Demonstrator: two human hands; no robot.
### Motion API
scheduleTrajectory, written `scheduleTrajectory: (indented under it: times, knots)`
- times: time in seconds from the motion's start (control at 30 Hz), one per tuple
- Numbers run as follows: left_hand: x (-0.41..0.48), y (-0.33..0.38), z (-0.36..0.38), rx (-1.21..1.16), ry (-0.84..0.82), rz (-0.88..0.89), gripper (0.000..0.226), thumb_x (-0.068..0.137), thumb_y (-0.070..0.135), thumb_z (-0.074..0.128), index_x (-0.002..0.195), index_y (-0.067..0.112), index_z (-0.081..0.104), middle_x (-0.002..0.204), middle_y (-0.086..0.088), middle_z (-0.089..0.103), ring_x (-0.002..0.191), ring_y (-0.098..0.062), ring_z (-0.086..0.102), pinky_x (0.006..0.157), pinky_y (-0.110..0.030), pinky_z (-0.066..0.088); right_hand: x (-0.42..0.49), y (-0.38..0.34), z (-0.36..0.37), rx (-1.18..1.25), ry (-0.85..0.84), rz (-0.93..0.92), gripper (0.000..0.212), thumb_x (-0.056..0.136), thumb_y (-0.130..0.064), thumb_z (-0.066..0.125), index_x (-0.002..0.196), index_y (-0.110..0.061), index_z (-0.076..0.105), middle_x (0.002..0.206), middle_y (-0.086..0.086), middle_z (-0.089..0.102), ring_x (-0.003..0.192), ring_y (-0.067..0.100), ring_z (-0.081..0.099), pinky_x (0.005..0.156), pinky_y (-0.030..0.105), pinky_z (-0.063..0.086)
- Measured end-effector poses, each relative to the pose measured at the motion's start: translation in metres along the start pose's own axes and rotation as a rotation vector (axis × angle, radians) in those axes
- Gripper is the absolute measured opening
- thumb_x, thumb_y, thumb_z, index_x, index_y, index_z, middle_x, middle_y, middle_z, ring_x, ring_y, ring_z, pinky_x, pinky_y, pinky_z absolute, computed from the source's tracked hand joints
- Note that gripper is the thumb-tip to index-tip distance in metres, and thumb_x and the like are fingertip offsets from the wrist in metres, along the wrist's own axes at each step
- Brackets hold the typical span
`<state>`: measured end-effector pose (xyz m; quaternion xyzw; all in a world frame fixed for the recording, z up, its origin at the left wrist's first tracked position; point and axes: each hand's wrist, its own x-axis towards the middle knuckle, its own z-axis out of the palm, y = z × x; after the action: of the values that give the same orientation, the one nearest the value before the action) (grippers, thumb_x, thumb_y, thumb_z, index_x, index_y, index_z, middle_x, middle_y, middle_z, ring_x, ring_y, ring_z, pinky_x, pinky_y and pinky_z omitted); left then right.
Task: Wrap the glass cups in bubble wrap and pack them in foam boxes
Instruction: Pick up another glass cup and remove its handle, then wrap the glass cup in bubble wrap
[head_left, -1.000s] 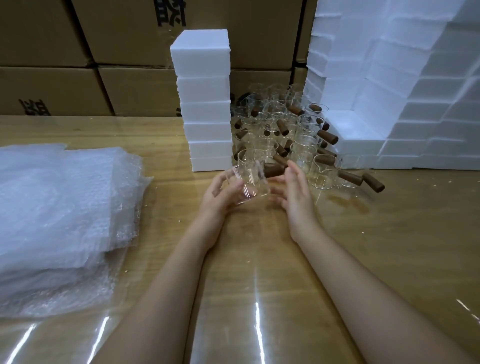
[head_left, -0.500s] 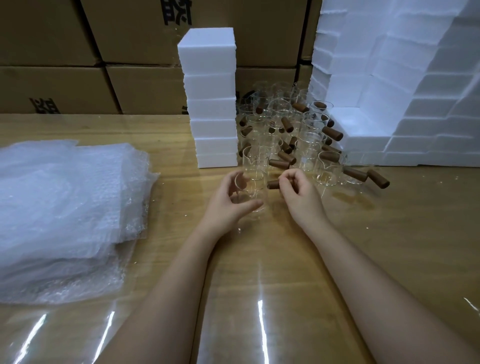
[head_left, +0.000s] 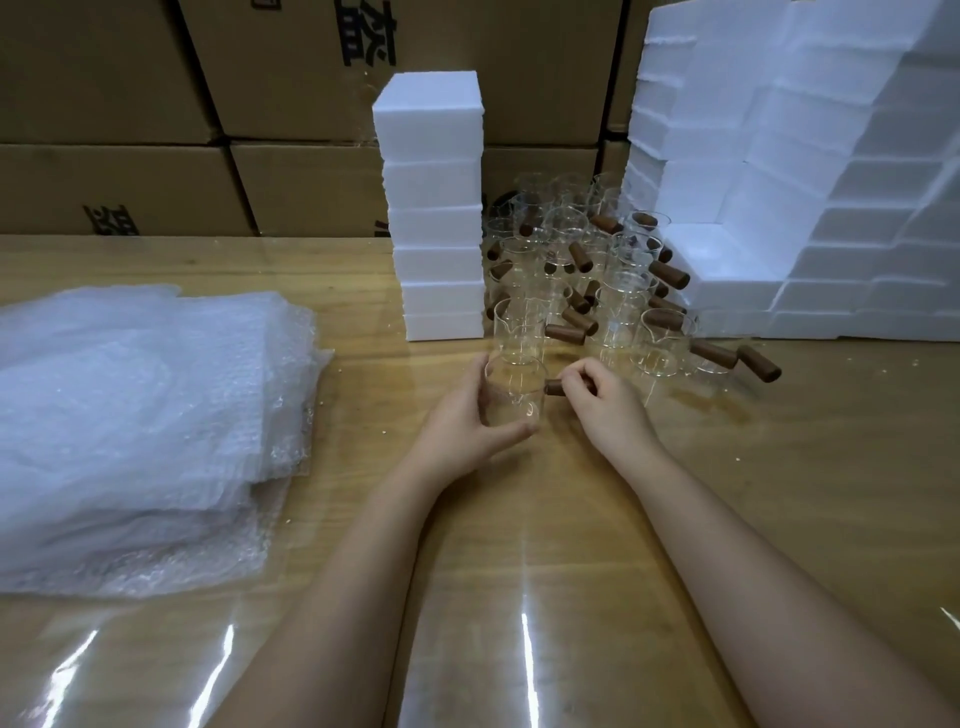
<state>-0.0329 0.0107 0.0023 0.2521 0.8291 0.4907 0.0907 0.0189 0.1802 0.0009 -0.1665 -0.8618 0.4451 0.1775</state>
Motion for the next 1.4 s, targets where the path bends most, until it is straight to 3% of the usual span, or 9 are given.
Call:
scheduleTrajectory:
  times: [0.13,0.4,0.57,0.67,0.8,0.97,1.17,1.3,1.4]
  knots:
    - [-0.008,0.020,-0.033,0.372,0.340,0.010,0.059,0.088,0.045,0.061,0.137,0.017,0.047,0.138,0.001,0.052,0.127,-0.018,0.047,0.104,-0.039,0.038,-0.002,0.000,-0.001,0.049,-0.009,-0.023,0.020,0.095,-0.034,0.048,0.084,-0.023,0.061,0.076,-0.001,0.062,0.065,0.011,0.051,0.060,0.030,0.038]
    - [-0.037,0.029,-0.124,0.899,0.931,-0.132,0.027,0.088,0.022,0.055,0.108,0.008,0.067,0.119,-0.013,0.057,0.111,-0.035,0.042,0.086,-0.043,0.026,-0.002,-0.003,-0.001,0.054,-0.029,-0.020,0.020,0.098,-0.031,0.046,0.094,-0.021,0.063,0.092,-0.003,0.068,0.089,0.021,0.062,0.082,0.038,0.049]
    - [-0.043,0.015,-0.152,0.944,0.720,-0.465,0.041,0.089,0.035,0.057,0.111,0.001,0.058,0.115,-0.021,0.050,0.106,-0.039,0.045,0.081,-0.042,0.033,-0.003,-0.004,-0.001,0.048,-0.037,-0.022,0.020,0.098,-0.030,0.046,0.095,-0.020,0.063,0.094,0.004,0.069,0.090,0.028,0.063,0.084,0.045,0.050]
    - [-0.041,0.006,-0.154,0.965,0.624,-0.412,0.028,0.092,0.025,0.056,0.106,0.002,0.064,0.109,-0.020,0.055,0.101,-0.039,0.047,0.076,-0.039,0.034,-0.002,-0.004,-0.001,0.047,-0.036,-0.014,0.020,0.098,-0.030,0.046,0.094,-0.020,0.063,0.093,0.004,0.068,0.089,0.027,0.063,0.084,0.047,0.050]
    - [-0.041,0.002,-0.156,0.806,0.667,-0.325,0.022,0.092,0.009,0.051,0.100,0.001,0.069,0.102,-0.020,0.056,0.096,-0.039,0.049,0.068,-0.039,0.039,-0.001,-0.004,-0.001,0.054,-0.039,-0.011,0.019,0.098,-0.031,0.046,0.093,-0.022,0.063,0.092,0.004,0.068,0.089,0.028,0.064,0.084,0.049,0.050]
    - [-0.043,0.006,-0.163,0.598,0.811,-0.258,0.035,0.096,0.030,0.054,0.114,0.002,0.063,0.125,-0.019,0.049,0.104,-0.037,0.053,0.078,-0.040,0.041,-0.002,-0.003,-0.001,0.061,-0.038,-0.017,0.019,0.097,-0.032,0.047,0.092,-0.023,0.063,0.092,0.009,0.068,0.087,0.033,0.063,0.082,0.050,0.050]
    - [-0.053,-0.002,-0.177,0.680,0.758,-0.590,0.038,0.090,0.026,0.062,0.105,-0.009,0.056,0.120,-0.031,0.042,0.104,-0.047,0.046,0.072,-0.042,0.035,0.000,-0.002,0.000,0.073,-0.042,-0.009,0.019,0.097,-0.033,0.047,0.091,-0.025,0.063,0.094,0.009,0.068,0.088,0.033,0.063,0.083,0.050,0.050]
    - [-0.052,-0.005,-0.181,0.696,0.780,-0.434,0.014,0.091,0.007,0.051,0.081,0.001,0.059,0.096,-0.027,0.059,0.074,-0.034,0.045,0.061,-0.035,0.033,-0.001,-0.002,-0.001,0.086,-0.031,-0.014,0.019,0.097,-0.032,0.047,0.089,-0.026,0.063,0.092,0.008,0.069,0.088,0.033,0.063,0.083,0.051,0.050]
    - [-0.049,0.009,-0.178,0.628,0.798,-0.254,0.014,0.093,0.013,0.054,0.090,0.008,0.067,0.094,-0.016,0.061,0.078,-0.029,0.050,0.064,-0.034,0.037,0.000,0.000,0.000,0.091,-0.033,-0.007,0.018,0.097,-0.032,0.047,0.089,-0.026,0.062,0.092,0.009,0.070,0.089,0.032,0.063,0.083,0.050,0.051]
